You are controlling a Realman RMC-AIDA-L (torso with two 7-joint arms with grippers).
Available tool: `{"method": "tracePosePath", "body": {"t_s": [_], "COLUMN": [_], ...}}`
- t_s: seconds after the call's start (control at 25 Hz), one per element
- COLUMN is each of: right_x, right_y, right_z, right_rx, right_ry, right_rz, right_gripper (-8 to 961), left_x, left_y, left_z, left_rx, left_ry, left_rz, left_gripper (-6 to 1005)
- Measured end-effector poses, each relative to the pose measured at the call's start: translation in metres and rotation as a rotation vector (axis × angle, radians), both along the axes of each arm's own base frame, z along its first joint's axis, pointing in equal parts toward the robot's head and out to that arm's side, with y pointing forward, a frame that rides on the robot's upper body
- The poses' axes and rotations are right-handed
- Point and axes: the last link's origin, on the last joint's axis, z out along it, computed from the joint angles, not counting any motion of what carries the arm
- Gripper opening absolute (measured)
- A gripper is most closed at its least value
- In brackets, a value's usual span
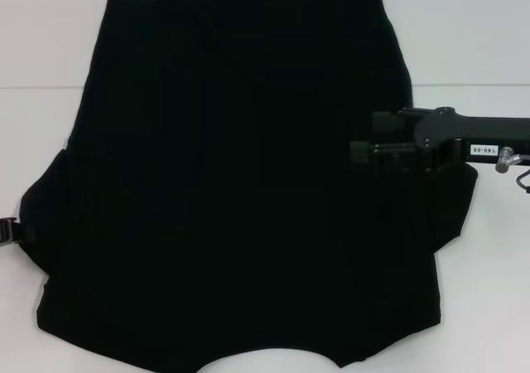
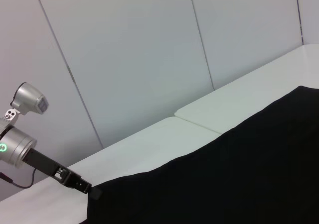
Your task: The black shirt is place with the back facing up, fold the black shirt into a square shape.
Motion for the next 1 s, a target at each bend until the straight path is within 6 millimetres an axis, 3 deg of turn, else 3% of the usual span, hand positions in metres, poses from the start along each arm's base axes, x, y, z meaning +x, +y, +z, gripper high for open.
{"method": "tracePosePath", "body": {"t_s": [1.0], "right_x": [-0.002], "right_y": [-0.001], "right_z": [-0.002], "right_rx": [0.005], "right_ry": [0.026], "right_rz": [-0.001], "right_gripper": [851], "left_x": [-0.02], "left_y": [0.01], "left_z": [0.024], "left_rx": [0.181], "left_ry": [0.091], "left_rz": [0.07], "left_gripper": [11]}}
